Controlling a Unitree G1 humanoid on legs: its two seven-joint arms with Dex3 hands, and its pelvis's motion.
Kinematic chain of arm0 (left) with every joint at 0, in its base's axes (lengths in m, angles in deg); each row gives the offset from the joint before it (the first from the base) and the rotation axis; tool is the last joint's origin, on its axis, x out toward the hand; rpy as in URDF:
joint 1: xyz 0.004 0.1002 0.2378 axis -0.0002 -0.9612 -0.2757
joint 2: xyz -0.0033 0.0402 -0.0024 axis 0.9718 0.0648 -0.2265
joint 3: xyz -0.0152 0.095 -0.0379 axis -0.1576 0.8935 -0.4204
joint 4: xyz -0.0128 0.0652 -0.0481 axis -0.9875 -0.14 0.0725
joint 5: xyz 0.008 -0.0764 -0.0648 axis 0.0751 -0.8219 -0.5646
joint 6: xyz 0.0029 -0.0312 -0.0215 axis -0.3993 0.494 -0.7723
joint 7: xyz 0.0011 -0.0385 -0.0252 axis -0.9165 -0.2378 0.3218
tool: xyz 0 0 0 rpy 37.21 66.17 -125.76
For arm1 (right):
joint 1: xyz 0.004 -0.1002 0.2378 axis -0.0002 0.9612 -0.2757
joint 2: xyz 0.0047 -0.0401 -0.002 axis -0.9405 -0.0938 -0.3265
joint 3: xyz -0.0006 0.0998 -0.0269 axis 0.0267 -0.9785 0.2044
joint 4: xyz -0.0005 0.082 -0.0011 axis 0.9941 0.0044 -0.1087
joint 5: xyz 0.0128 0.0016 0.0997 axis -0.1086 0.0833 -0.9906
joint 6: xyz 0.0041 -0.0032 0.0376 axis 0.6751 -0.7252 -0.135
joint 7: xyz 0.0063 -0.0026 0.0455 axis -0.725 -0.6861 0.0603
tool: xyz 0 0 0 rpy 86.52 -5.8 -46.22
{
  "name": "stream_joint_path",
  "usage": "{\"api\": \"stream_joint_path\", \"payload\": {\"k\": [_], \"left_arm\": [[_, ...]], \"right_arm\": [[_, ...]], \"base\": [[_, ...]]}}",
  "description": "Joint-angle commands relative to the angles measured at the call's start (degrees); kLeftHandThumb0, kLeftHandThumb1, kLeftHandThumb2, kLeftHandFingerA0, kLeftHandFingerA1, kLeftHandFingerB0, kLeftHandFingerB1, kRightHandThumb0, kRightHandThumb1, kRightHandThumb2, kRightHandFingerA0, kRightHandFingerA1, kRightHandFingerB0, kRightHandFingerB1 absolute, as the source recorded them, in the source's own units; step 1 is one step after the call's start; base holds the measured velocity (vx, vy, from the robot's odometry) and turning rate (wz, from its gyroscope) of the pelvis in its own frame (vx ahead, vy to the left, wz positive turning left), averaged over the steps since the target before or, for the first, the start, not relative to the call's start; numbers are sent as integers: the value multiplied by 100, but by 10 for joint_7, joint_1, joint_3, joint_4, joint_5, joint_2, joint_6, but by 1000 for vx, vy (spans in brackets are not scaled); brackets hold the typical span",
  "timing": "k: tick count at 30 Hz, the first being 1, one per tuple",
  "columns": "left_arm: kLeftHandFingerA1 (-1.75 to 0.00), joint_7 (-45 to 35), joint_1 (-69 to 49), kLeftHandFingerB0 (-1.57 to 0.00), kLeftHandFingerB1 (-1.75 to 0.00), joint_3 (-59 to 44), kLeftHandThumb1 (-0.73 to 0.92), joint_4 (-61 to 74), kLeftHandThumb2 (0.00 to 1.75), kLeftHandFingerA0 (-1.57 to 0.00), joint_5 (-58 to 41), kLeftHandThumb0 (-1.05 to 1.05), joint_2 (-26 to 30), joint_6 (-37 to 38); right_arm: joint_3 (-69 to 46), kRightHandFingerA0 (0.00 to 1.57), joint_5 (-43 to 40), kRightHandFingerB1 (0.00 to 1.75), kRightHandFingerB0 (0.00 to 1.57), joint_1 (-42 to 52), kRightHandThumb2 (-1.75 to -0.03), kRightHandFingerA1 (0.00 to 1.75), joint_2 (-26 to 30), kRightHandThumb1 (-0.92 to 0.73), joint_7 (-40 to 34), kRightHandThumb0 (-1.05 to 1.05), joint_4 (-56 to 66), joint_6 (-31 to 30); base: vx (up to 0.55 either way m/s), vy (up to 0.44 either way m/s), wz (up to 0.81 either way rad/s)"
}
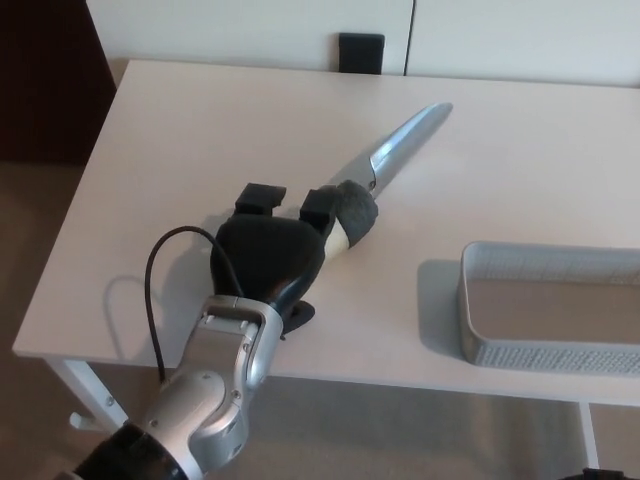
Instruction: The robot walks towards a desk on which a shovel is kept on the left hand side and a container is kept on the right hand side. The robot picks up the shovel using its left hand and places it in the container.
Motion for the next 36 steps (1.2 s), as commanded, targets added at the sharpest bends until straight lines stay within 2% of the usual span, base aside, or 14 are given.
{"api": "stream_joint_path", "payload": {"k": [1,9,10,11,19,20,27,29,30,32,33,34,35,36], "left_arm": [[-41,39,-11,-5,-19,-6,30,-10,70,-1,34,-46,-5,-19],[-44,66,-6,-9,-21,-11,34,-43,67,-5,36,-54,-18,-9],[-38,69,-8,-7,-26,-13,42,-43,52,-11,33,-49,-21,-7],[-46,75,-7,-13,-17,-15,35,-49,66,-10,30,-57,-23,-3],[-39,90,9,-7,-20,-25,38,-92,53,-15,21,-48,-42,4],[-47,83,10,-2,-24,-29,30,-94,71,-8,16,-44,-46,2],[-45,64,27,-4,-25,-53,32,-124,70,-8,-6,-46,-66,-2],[-36,46,31,-7,-20,-68,37,-130,54,-11,-24,-46,-76,-2],[-39,23,33,-6,-20,-76,35,-130,62,-8,-36,-52,-80,-6],[-43,-17,43,-5,-26,-96,36,-135,66,-14,-64,-55,-89,-6],[-50,-38,48,0,-49,-107,18,-141,80,-3,-80,-32,-95,-6],[-50,-49,53,0,-49,-109,18,-147,80,-3,-85,-32,-96,-6],[-45,-51,53,-9,-34,-122,35,-153,65,-22,-99,-59,-95,4],[-45,-52,53,-9,-34,-123,35,-154,65,-22,-98,-59,-96,4]], "right_arm": [[0,68,9,55,49,4,-82,63,16,-45,8,-56,14,8],[-3,65,7,56,49,-2,-82,62,14,-44,13,-56,13,7],[-1,66,10,56,49,-2,-82,63,16,-45,13,-56,12,11],[-2,67,9,56,49,-2,-82,63,15,-45,14,-56,11,12],[-2,64,10,55,48,-3,-81,61,18,-45,17,-56,20,-4],[-1,65,9,55,48,-3,-81,61,19,-45,20,-56,20,-3],[3,65,14,54,49,-8,-82,60,26,-45,28,-57,14,4],[6,65,17,54,49,-9,-82,60,29,-45,29,-57,18,-2],[8,71,17,41,54,-7,-58,48,30,-57,32,-53,18,3],[14,72,24,41,55,-7,-58,47,34,-57,32,-54,18,7],[14,72,24,41,56,-7,-55,47,35,-56,34,-54,18,8],[14,72,23,41,56,-8,-55,47,34,-56,33,-54,18,7],[18,71,25,42,55,-10,-58,47,36,-57,36,-54,19,9],[18,71,25,42,55,-10,-58,47,36,-57,36,-54,19,9]], "base": [[0,0,0],[0,0,0],[0,0,0],[0,0,0],[0,0,0],[0,0,0],[0,0,0],[0,0,0],[0,0,0],[0,0,0],[0,0,0],[0,0,0],[0,0,0],[0,0,0]]}}
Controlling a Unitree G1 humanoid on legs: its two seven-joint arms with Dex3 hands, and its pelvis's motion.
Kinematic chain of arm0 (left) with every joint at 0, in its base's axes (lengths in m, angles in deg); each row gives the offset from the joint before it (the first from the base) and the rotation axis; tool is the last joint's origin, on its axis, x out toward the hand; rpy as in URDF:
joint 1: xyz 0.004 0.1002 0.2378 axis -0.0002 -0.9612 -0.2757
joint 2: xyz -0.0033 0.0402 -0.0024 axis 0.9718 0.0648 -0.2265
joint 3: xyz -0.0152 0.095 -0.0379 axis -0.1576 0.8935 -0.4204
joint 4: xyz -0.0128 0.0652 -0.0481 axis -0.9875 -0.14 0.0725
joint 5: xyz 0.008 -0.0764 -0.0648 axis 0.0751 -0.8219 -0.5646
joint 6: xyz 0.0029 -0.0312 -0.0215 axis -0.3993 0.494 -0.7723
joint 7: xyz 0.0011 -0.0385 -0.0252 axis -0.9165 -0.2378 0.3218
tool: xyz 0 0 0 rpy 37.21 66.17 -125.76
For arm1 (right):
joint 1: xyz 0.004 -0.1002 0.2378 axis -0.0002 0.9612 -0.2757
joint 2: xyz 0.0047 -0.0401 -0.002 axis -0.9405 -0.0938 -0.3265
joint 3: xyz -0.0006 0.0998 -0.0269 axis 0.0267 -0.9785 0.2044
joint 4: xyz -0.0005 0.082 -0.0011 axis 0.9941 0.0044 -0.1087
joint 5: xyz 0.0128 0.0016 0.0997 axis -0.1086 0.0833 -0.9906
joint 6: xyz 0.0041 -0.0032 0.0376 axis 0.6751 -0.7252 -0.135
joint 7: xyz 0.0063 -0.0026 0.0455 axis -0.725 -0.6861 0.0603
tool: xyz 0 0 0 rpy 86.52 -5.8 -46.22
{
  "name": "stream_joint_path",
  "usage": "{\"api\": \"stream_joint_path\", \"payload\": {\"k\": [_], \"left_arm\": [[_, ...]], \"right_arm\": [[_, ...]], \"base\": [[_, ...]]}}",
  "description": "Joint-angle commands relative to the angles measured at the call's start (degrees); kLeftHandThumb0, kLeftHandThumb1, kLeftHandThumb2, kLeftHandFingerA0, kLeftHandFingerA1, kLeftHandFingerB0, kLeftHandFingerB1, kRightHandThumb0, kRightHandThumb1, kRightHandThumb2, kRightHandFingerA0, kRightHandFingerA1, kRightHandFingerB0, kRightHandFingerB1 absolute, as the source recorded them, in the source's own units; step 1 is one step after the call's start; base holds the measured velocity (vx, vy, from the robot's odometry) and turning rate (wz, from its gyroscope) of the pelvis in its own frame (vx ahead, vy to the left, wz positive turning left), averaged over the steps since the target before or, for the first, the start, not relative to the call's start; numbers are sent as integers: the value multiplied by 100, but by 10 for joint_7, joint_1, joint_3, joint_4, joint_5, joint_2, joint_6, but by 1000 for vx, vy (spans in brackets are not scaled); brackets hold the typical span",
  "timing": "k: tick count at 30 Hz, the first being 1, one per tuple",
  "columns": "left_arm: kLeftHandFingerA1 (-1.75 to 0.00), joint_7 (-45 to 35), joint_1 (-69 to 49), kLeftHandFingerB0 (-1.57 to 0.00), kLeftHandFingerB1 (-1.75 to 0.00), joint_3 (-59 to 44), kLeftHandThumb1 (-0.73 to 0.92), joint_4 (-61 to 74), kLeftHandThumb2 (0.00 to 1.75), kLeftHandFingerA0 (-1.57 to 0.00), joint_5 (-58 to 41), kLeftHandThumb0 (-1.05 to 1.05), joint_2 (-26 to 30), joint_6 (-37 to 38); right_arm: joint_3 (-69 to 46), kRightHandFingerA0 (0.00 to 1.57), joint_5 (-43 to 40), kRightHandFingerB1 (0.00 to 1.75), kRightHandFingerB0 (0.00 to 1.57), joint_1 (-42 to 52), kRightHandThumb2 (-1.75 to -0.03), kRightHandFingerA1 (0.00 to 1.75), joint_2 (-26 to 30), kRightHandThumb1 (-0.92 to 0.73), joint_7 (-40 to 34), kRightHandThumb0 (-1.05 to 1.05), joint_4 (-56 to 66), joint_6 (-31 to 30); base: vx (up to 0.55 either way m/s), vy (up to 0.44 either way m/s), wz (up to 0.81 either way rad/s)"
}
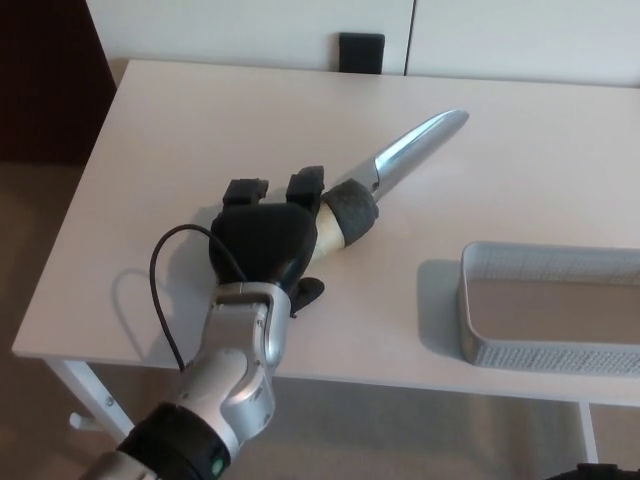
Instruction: The robot walks towards a desk on which a shovel is kept on the left hand side and a container is kept on the right hand side. The robot picks up the shovel using its left hand and places it in the container.
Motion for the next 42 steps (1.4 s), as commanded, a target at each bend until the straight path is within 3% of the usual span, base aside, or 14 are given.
{"api": "stream_joint_path", "payload": {"k": [1,6,7,8,10,13,16,20,21,27,29,32,35,42], "left_arm": [[-53,-96,26,-12,-35,-33,33,-58,66,-43,-77,-57,-7,7],[-66,-123,40,-20,-36,-36,36,-92,61,-71,-91,-42,-7,21],[-103,-134,29,-19,-51,-52,33,-92,84,-94,-115,-10,-5,42],[-118,-149,25,-37,-38,-53,55,-89,56,-89,-121,-9,-1,45],[-63,-196,41,-57,-43,-39,60,-107,57,-95,-112,-8,10,42],[-83,-259,56,-83,-71,-13,55,-118,56,-107,-102,-3,26,52],[-131,-215,34,-70,-86,-22,62,-96,60,-80,-104,-14,20,51],[-114,-163,22,-63,-67,-25,51,-100,82,-88,-107,-25,29,103],[-135,-135,16,-70,-56,-33,65,-99,58,-79,-112,-18,27,115],[-141,-102,-7,-71,-57,-89,67,-89,59,-83,-159,-15,11,148],[-154,-94,-17,-66,-111,-141,67,-74,74,-72,-204,-9,-13,148],[-155,-77,-19,-57,-109,-280,81,-52,70,-72,-326,-11,-86,118],[-175,-67,-11,-41,-150,-410,88,-16,75,-81,-456,-17,-155,94],[-175,-64,-23,-48,-86,-405,92,42,67,-72,-420,-16,-185,91]], "right_arm": [[3,72,4,42,56,-2,-57,47,13,-56,13,-53,-2,8],[3,70,3,41,55,-3,-58,47,17,-56,20,-52,5,1],[4,70,4,41,56,-4,-58,47,18,-56,21,-52,1,6],[4,69,3,41,56,-5,-58,47,18,-56,24,-52,-3,10],[6,69,4,41,56,-10,-58,47,19,-57,27,-52,0,7],[16,70,16,40,56,-13,-59,46,31,-59,36,-53,-2,18],[24,73,21,40,58,-18,-59,46,39,-60,47,-54,-7,30],[30,73,22,42,57,-22,-61,48,45,-54,53,-55,-9,32],[35,75,23,40,59,-26,-59,46,49,-60,53,-53,-14,38],[50,74,23,40,60,-30,-59,45,62,-59,61,-55,-18,38],[51,73,23,42,57,-30,-61,47,65,-54,65,-57,-16,40],[57,72,29,41,57,-32,-61,47,67,-54,67,-58,-20,41],[60,72,33,41,56,-32,-61,47,67,-54,66,-57,-17,31],[66,72,44,41,55,-36,-61,47,74,-55,68,-57,-21,47]], "base": [[0,0,0],[0,0,0],[0,0,0],[0,0,0],[0,0,0],[0,0,0],[0,0,0],[0,0,0],[0,0,0],[0,0,0],[0,0,0],[0,0,0],[0,0,0],[0,0,0]]}}
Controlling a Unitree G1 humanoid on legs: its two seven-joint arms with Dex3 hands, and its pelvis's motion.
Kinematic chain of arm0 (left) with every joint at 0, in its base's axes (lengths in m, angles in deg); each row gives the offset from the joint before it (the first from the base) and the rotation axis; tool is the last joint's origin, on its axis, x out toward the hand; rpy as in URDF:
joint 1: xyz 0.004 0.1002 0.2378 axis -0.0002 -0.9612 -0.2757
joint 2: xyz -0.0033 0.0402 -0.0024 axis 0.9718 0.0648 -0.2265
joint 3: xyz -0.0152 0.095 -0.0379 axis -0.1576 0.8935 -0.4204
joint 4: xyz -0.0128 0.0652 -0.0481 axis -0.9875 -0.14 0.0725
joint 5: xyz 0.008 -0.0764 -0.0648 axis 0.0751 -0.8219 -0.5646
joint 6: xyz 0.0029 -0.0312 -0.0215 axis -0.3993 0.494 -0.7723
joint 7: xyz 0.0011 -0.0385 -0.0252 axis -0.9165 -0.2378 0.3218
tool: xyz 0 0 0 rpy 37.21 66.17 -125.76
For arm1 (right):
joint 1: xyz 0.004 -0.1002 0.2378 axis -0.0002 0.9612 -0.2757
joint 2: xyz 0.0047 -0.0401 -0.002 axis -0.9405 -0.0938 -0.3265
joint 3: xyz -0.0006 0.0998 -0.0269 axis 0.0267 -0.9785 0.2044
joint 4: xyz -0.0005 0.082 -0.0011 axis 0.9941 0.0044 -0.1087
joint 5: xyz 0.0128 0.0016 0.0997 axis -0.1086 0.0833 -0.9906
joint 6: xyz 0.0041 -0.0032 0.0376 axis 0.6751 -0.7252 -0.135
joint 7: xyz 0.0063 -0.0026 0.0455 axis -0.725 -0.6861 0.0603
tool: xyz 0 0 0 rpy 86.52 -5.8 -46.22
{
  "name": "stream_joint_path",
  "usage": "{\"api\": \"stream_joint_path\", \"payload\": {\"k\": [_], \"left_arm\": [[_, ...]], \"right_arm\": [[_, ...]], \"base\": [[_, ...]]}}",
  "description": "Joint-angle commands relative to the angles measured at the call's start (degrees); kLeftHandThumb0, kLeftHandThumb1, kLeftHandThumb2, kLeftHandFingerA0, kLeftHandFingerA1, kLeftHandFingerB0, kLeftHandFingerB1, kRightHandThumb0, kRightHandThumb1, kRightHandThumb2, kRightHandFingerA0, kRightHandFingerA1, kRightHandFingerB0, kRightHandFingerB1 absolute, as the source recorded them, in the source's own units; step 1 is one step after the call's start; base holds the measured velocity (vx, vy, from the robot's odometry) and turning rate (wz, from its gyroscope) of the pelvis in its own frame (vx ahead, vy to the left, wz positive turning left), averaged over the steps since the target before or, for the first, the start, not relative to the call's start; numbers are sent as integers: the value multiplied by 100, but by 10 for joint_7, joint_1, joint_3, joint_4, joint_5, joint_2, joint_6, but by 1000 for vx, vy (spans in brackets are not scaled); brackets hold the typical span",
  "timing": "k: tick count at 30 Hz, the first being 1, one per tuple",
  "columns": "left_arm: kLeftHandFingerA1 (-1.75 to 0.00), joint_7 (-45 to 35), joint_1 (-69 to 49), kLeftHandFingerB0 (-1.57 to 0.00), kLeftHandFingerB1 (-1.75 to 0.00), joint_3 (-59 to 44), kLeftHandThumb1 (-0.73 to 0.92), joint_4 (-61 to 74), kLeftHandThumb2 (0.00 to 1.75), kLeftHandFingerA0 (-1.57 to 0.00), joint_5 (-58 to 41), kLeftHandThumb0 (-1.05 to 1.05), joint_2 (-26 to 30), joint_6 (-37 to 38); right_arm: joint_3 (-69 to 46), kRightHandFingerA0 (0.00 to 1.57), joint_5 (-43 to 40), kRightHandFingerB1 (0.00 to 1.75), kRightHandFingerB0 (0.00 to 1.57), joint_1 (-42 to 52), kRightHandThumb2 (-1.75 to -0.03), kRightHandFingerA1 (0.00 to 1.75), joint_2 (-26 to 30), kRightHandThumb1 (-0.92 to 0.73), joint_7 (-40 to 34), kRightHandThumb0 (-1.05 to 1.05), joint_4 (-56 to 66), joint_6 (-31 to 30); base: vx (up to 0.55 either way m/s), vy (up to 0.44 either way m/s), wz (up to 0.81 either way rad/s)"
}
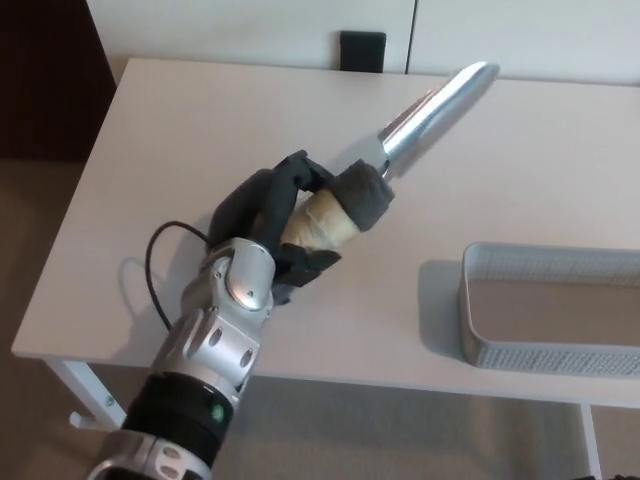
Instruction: The robot walks towards a desk on which a shovel is kept on the left hand side and a container is kept on the right hand side. The robot picks up the shovel using its left hand and places it in the container.
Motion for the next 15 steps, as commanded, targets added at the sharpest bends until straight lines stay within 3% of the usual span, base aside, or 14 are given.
{"api": "stream_joint_path", "payload": {"k": [1,2,5,8,9,10,11,12,13,14,15], "left_arm": [[-175,14,-43,-48,-86,-164,92,82,67,-72,-228,-16,-98,-34],[-175,4,-53,-62,-126,-121,86,85,74,-75,-184,-7,-81,0],[-169,3,-75,-81,-126,-27,69,99,91,-90,-83,-8,-34,77],[-167,12,-82,-85,-124,29,69,121,92,-98,-42,-17,-5,113],[-170,21,-82,-84,-109,48,67,127,87,-100,-23,-22,6,120],[-172,26,-82,-85,-116,63,64,133,94,-102,-12,-22,15,124],[-138,24,-82,-94,-112,76,57,142,112,-127,-5,-25,24,125],[-138,20,-82,-94,-112,83,57,147,112,-127,-6,-25,29,122],[-171,14,-80,-89,-132,89,57,158,105,-103,-10,-17,31,114],[-165,9,-72,-91,-129,106,59,171,99,-105,8,-25,46,103],[-135,10,-65,-102,-115,122,53,180,106,-129,24,-35,59,101]], "right_arm": [[13,72,21,41,55,-11,-61,47,28,-55,22,-57,-9,30],[13,74,20,40,58,-10,-59,44,27,-60,22,-54,-7,27],[15,73,23,40,58,-7,-59,44,29,-61,19,-55,-3,30],[16,73,24,40,58,-10,-59,44,29,-61,15,-54,-7,35],[13,74,21,40,58,-8,-59,45,27,-60,14,-55,-6,32],[12,74,18,40,58,-7,-59,45,26,-60,13,-54,-8,34],[10,74,17,39,58,-7,-59,45,24,-60,11,-55,-12,38],[10,74,18,39,58,-7,-59,45,24,-60,10,-55,-13,38],[9,74,18,39,58,-5,-59,44,22,-60,6,-55,-14,40],[7,76,19,39,57,-2,-59,45,19,-60,-1,-55,-14,44],[4,77,19,39,57,2,-59,45,17,-60,-6,-54,-8,43]], "base": [[0,0,0],[0,0,0],[0,0,0],[0,0,0],[0,0,0],[0,0,0],[0,0,0],[0,0,0],[0,0,0],[0,0,0],[0,0,0]]}}
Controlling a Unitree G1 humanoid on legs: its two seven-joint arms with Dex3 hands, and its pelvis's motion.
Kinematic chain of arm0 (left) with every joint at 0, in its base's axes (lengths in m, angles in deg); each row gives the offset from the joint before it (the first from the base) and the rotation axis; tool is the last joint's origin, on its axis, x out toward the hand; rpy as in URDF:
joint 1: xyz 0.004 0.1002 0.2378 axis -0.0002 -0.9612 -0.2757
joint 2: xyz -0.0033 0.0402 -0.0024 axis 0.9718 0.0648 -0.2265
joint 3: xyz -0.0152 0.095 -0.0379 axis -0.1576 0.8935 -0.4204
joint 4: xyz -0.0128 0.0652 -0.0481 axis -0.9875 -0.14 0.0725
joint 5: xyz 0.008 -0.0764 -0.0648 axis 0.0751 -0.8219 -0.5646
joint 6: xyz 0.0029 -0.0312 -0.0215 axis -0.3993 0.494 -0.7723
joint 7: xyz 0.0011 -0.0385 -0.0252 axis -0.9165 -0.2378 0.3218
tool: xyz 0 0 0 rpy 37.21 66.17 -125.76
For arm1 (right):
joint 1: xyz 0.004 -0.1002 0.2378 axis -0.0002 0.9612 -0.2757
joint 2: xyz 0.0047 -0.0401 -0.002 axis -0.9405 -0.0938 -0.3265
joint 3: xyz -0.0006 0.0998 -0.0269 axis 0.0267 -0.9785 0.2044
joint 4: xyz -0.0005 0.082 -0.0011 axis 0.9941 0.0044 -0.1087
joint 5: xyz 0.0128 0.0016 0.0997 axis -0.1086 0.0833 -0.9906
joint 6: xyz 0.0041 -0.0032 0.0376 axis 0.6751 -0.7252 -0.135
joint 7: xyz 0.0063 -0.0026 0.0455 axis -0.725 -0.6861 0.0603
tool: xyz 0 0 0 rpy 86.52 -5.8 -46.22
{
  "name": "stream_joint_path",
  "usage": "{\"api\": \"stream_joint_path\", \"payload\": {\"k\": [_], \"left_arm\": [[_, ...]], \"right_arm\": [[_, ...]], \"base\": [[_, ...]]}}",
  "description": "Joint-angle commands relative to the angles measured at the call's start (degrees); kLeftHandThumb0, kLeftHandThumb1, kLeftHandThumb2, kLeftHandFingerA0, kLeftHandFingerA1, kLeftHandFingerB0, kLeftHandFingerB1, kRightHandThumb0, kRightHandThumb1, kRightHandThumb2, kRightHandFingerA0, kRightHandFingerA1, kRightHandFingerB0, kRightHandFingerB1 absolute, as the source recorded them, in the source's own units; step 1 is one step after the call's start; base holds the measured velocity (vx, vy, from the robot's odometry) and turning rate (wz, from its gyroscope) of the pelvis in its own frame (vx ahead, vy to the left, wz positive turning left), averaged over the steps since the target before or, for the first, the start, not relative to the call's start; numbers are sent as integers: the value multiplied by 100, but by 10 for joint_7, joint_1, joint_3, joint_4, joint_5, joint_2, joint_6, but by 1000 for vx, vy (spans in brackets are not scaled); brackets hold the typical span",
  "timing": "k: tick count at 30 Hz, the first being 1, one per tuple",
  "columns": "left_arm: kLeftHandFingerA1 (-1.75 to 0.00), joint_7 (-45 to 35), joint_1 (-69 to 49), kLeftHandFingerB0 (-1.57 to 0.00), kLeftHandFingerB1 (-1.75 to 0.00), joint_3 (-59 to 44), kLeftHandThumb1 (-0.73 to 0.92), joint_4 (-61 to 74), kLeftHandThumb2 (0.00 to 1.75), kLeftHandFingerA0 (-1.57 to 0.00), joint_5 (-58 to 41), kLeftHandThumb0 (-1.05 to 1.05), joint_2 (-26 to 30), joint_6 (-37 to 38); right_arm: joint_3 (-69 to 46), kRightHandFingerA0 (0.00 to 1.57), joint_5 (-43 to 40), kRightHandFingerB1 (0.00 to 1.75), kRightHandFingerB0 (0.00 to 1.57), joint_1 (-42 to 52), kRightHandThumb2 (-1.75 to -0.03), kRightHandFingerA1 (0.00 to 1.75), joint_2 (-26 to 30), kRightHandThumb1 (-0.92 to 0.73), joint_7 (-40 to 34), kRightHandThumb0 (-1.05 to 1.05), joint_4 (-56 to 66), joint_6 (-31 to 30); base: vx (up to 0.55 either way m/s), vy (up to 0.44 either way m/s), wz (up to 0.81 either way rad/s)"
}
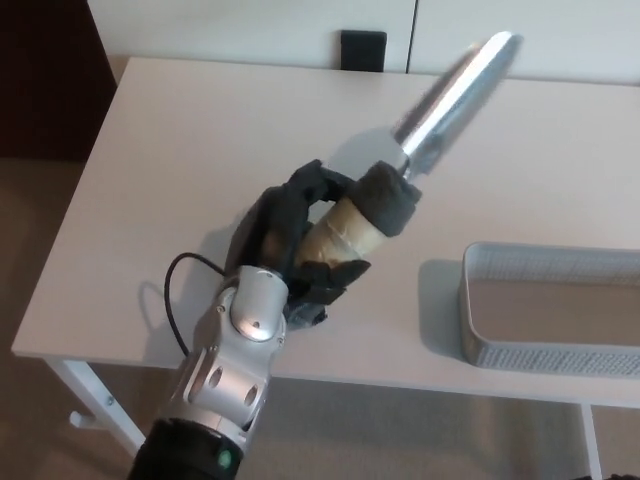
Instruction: The robot walks towards a desk on which a shovel is kept on the left hand side and a container is kept on the right hand side. The robot picks up the shovel using its left hand and places it in the container.
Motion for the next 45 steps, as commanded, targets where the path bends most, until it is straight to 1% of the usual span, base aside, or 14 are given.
{"api": "stream_joint_path", "payload": {"k": [1,3,4,5,6,7,8,9,10,25,28,30,40,45], "left_arm": [[-132,9,16,-95,-104,80,52,69,104,-129,68,-34,65,73],[-133,8,23,-93,-100,99,51,79,103,-132,73,-36,82,70],[-157,5,29,-91,-110,109,60,88,84,-115,76,-35,92,71],[-158,13,35,-97,-98,124,56,94,77,-120,88,-37,103,83],[-163,13,39,-90,-135,132,56,98,82,-120,91,-36,111,84],[-160,8,48,-95,-120,145,56,105,76,-122,106,-41,121,73],[-135,5,54,-94,-97,151,45,110,97,-137,108,-40,125,66],[-149,7,63,-96,-80,157,57,108,68,-127,110,-44,129,64],[-146,9,70,-96,-73,162,57,106,65,-129,113,-43,133,65],[-145,32,102,-92,-64,203,62,87,61,-120,153,-39,181,100],[-152,27,108,-86,-95,226,62,83,68,-111,179,-33,193,95],[-152,26,109,-87,-76,231,59,77,64,-112,182,-33,194,95],[-159,18,107,-82,-82,246,67,119,65,-113,216,-37,198,93],[-150,50,109,-85,-58,254,67,139,61,-118,242,-39,191,104]], "right_arm": [[-11,76,6,39,57,11,-59,45,4,-60,-14,-54,-5,34],[-14,76,3,39,57,10,-59,45,0,-60,-16,-53,-10,37],[-14,67,5,53,51,8,-84,59,-1,-48,-18,-57,-15,39],[-15,67,6,53,51,13,-85,59,-1,-49,-20,-58,-14,40],[-15,75,7,39,56,14,-59,45,-2,-60,-22,-57,-14,40],[-16,66,4,53,51,12,-84,59,-5,-48,-21,-57,-15,34],[-17,66,4,53,51,13,-84,59,-6,-48,-22,-56,-13,33],[-18,74,5,39,56,13,-58,44,-6,-60,-22,-55,-10,31],[-19,74,6,40,57,12,-59,45,-6,-60,-22,-52,-10,31],[-17,75,15,39,58,10,-59,45,-1,-61,-15,-54,-7,35],[-16,76,17,40,59,9,-59,45,-1,-61,-15,-55,-9,39],[-14,77,20,39,60,7,-59,45,-2,-60,-17,-55,-12,39],[-13,80,22,40,59,9,-59,45,-3,-60,-17,-56,-12,41],[-12,78,25,40,59,8,-59,45,-3,-61,-20,-55,-18,45]], "base": [[0,0,0],[0,0,0],[0,0,0],[0,0,0],[0,0,0],[0,0,0],[0,0,0],[0,0,0],[0,0,0],[0,0,0],[0,0,0],[0,0,0],[0,0,0],[0,0,0]]}}
